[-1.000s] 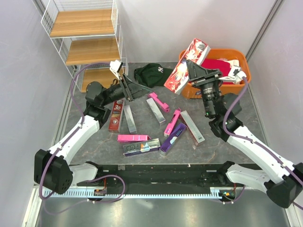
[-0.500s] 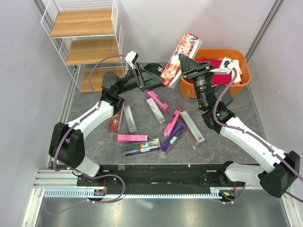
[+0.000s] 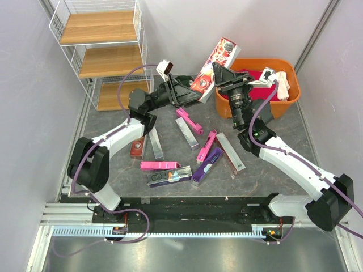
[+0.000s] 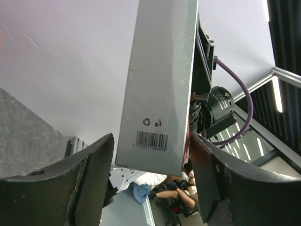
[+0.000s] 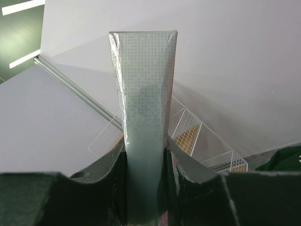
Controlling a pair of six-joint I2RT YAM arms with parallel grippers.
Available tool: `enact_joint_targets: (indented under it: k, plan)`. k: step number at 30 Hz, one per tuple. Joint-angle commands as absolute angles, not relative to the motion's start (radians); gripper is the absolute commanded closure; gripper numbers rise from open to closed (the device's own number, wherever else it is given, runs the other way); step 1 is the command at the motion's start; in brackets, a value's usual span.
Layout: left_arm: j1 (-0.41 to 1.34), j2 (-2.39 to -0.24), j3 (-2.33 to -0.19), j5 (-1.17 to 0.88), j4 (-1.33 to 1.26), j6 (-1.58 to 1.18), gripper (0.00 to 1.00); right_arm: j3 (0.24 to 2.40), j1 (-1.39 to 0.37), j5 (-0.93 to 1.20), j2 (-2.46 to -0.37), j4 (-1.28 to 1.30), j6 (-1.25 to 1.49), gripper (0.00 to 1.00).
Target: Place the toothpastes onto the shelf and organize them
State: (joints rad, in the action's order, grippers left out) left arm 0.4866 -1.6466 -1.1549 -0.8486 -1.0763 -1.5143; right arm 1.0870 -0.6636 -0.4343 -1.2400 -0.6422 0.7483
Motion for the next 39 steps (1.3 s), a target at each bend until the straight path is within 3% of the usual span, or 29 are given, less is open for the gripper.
enact_joint_targets:
  k: [1, 6, 13, 16, 20, 23, 24, 28, 30, 39]
  plan:
    - [0.503, -1.652, -1.177, -0.850, -1.204, -1.581, 0.29, 1.128, -0.664, -0.466, -1.232, -0.753, 0.776, 0.64]
    - [0.511, -1.632, -1.155, -0.828, -1.212, -1.569, 0.29, 1.109, -0.664, -0.497, -1.220, -0.762, 0.784, 0.64]
    - [0.514, -1.632, -1.140, -0.790, -1.224, -1.566, 0.57, 1.091, -0.663, -0.503, -1.213, -0.776, 0.801, 0.65]
    - [0.515, -1.640, -1.143, -0.784, -1.239, -1.578, 0.62, 1.081, -0.663, -0.502, -1.212, -0.776, 0.808, 0.65]
    - [0.515, -1.629, -1.124, -0.761, -1.258, -1.578, 0.72, 1.069, -0.663, -0.511, -1.201, -0.755, 0.816, 0.57]
    - [0.511, -1.615, -1.115, -0.746, -1.258, -1.572, 0.76, 1.063, -0.663, -0.509, -1.197, -0.750, 0.810, 0.42]
    - [0.505, -1.612, -1.115, -0.746, -1.256, -1.568, 0.80, 1.062, -0.663, -0.511, -1.195, -0.749, 0.810, 0.32]
    - [0.479, -1.595, -1.105, -0.744, -1.241, -1.566, 0.90, 1.054, -0.664, -0.526, -1.183, -0.723, 0.796, 0.14]
    - [0.456, -1.580, -1.094, -0.741, -1.235, -1.565, 0.98, 1.052, -0.661, -0.531, -1.174, -0.712, 0.779, 0.09]
    - [0.316, -1.484, -1.083, -0.793, -1.081, -1.542, 0.98, 1.045, -0.652, -0.557, -1.123, -0.640, 0.710, 0.05]
